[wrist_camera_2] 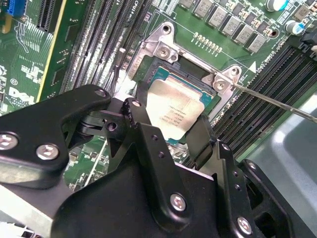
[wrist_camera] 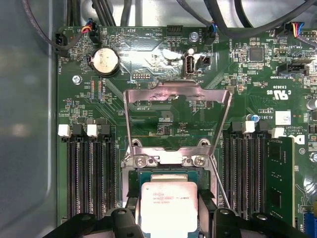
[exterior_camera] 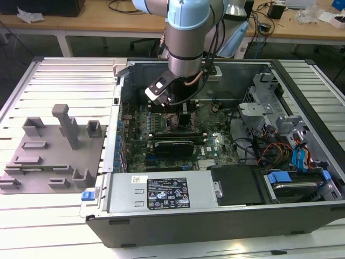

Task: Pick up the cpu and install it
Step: 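Place the cpu into insertion slot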

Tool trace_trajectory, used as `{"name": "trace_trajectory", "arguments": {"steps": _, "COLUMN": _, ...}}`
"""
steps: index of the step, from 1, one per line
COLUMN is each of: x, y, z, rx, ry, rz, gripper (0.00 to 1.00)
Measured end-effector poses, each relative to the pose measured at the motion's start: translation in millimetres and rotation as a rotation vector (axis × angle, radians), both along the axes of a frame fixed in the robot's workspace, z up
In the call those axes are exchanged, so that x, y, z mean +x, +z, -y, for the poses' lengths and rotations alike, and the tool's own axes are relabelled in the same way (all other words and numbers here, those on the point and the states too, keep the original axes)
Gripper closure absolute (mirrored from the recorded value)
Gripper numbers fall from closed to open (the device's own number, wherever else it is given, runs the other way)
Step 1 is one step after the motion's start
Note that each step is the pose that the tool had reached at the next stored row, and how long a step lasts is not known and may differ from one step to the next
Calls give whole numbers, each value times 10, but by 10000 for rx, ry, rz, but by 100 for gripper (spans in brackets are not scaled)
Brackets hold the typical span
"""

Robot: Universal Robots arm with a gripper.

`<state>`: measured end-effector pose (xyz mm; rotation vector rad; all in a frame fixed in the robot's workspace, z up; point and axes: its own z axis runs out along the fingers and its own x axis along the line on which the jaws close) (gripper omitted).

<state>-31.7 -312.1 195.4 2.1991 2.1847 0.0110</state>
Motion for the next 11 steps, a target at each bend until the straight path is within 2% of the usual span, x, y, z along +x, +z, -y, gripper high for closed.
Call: {"name": "trace_trajectory", "arguments": {"steps": 11, "x": -4, "y": 1, "z": 7, "rx": -2, "ry": -1, "rz": -1, "gripper": 45}}
